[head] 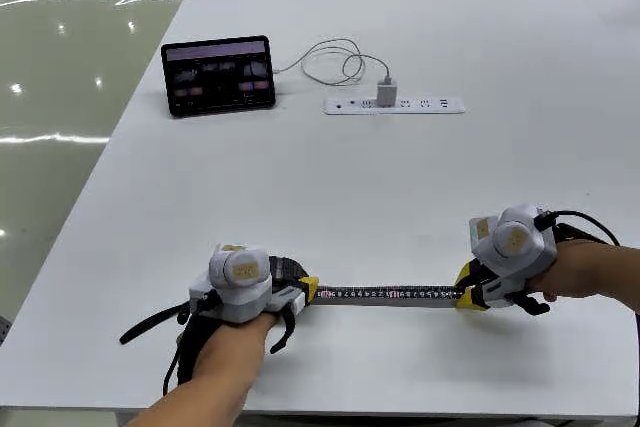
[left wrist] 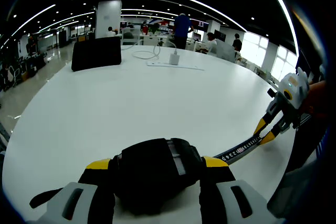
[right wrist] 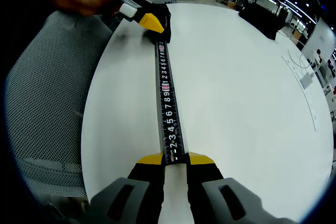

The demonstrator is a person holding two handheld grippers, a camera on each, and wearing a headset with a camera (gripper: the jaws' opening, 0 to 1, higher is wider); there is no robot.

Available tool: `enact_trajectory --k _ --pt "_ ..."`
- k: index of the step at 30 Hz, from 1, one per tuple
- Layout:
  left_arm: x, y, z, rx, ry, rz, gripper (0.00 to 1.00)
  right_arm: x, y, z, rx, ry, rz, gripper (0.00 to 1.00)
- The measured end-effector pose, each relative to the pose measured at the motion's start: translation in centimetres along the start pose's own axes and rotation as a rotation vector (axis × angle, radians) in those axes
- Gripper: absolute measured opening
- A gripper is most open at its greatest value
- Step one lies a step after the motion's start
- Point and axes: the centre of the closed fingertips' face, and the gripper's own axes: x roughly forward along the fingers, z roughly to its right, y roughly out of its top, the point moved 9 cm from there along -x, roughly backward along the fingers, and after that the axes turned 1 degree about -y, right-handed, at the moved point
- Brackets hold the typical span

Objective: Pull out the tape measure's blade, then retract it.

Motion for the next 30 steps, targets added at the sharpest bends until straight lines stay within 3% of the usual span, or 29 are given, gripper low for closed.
enact_trajectory --k 30 --pt "0.1 0.0 -0.1 0.003 -0.004 -0.007 0.61 0.6 1.3 -0.3 0.001 -0.004 0.022 0.12"
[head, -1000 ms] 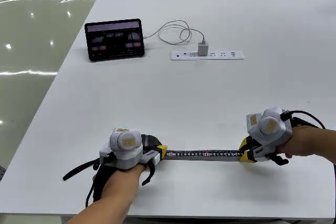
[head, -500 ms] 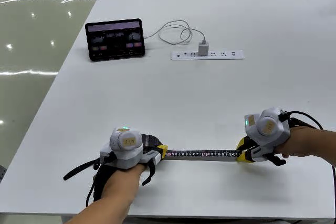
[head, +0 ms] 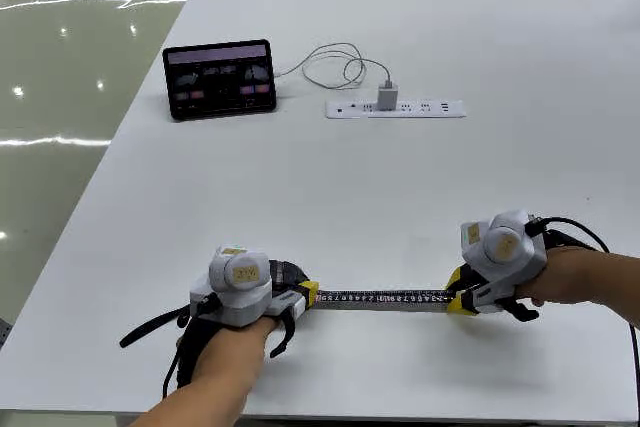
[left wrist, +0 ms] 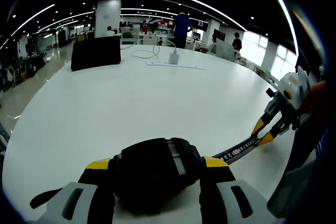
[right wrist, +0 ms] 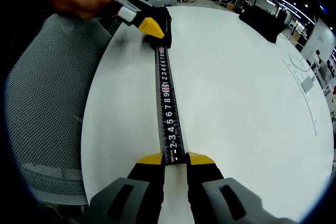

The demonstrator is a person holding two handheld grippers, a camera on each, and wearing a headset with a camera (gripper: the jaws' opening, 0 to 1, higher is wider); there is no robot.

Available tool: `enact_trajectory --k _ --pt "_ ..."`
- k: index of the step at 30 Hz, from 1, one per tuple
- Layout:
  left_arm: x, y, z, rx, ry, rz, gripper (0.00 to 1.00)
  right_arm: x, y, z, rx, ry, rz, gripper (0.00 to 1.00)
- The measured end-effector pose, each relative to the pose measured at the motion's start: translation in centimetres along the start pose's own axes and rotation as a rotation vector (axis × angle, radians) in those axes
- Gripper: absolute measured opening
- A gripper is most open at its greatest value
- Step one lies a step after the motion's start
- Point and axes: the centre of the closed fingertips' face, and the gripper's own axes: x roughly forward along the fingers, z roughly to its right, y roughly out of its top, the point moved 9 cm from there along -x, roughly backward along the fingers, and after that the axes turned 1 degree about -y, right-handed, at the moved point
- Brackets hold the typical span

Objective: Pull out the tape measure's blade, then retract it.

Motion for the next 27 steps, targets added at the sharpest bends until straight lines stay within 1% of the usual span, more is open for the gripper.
enact_trajectory --k 10,27 --pt "0.0 0.0 0.0 0.001 -0.001 -0.001 0.61 0.3 0.5 -0.1 0.001 -0.001 0.012 0.12" --pt "0.1 0.1 0.0 0.001 0.0 -0.003 0.61 0.7 1.1 -0.2 -0.007 0.002 0.016 0.12"
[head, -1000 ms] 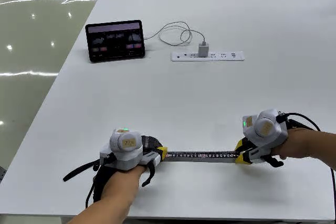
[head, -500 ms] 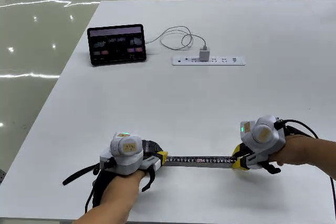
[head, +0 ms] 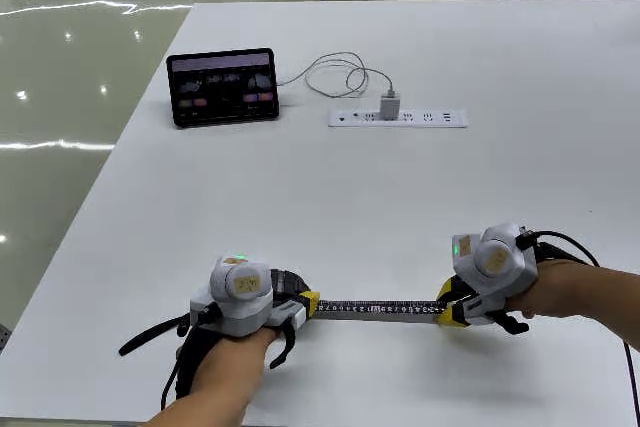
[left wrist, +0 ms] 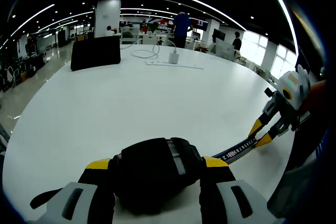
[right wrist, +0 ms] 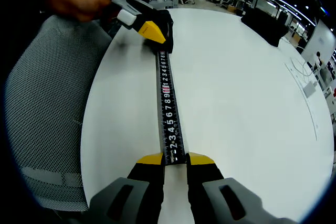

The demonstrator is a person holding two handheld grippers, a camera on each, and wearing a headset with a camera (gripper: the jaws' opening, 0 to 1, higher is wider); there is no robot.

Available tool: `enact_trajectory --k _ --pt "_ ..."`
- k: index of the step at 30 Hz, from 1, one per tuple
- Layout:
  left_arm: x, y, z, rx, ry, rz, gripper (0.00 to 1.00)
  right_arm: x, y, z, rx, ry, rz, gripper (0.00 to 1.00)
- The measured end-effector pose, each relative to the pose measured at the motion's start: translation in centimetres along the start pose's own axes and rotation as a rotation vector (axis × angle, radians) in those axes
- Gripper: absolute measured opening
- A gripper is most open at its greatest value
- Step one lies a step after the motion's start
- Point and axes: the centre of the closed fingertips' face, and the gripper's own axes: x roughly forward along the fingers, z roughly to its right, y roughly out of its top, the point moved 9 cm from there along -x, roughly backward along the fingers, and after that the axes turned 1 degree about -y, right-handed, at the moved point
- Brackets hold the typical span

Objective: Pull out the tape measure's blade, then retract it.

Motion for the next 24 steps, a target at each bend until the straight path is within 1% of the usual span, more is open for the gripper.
enact_trajectory --k 12,24 --pt "0.0 0.0 0.0 0.0 0.001 0.0 0.61 0.5 0.7 0.0 0.007 0.0 0.014 0.11" --pt "-0.1 0.0 -0.1 -0.002 0.001 0.001 0.61 0.8 1.6 0.0 0.004 0.004 0.013 0.12"
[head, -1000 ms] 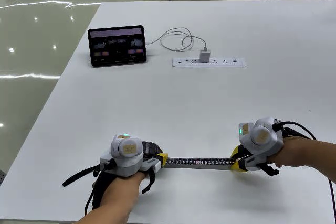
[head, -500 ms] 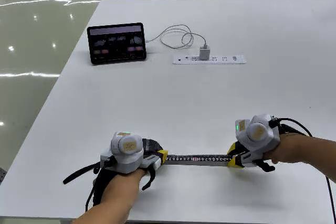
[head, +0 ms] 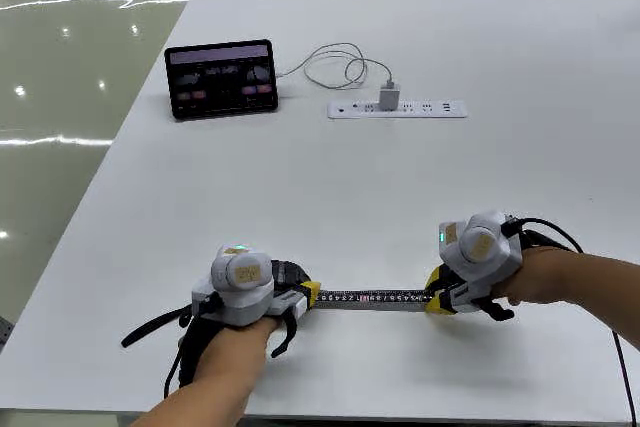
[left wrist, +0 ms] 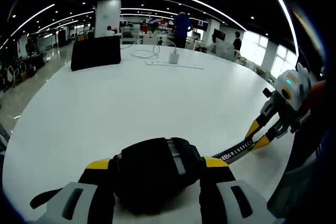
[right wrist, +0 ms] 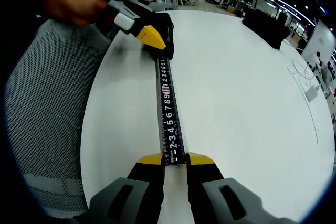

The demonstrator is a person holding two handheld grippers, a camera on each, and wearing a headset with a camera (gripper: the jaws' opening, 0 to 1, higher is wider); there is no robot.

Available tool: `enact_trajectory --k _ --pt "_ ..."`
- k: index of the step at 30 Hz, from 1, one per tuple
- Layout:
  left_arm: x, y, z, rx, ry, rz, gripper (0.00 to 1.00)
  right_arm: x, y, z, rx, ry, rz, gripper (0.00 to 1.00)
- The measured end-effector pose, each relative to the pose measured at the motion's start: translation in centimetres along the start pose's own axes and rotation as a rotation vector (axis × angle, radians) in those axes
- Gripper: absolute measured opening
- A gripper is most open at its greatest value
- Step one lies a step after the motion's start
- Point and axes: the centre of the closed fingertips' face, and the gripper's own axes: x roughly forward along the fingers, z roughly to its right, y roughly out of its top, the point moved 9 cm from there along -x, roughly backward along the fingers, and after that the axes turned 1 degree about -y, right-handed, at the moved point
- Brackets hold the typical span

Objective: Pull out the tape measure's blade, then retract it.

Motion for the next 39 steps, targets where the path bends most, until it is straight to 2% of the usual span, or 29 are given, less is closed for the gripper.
enact_trajectory --k 39 --pt "0.1 0.0 -0.1 -0.005 -0.001 0.002 0.61 1.3 1.6 0.0 0.01 0.005 0.037 0.12"
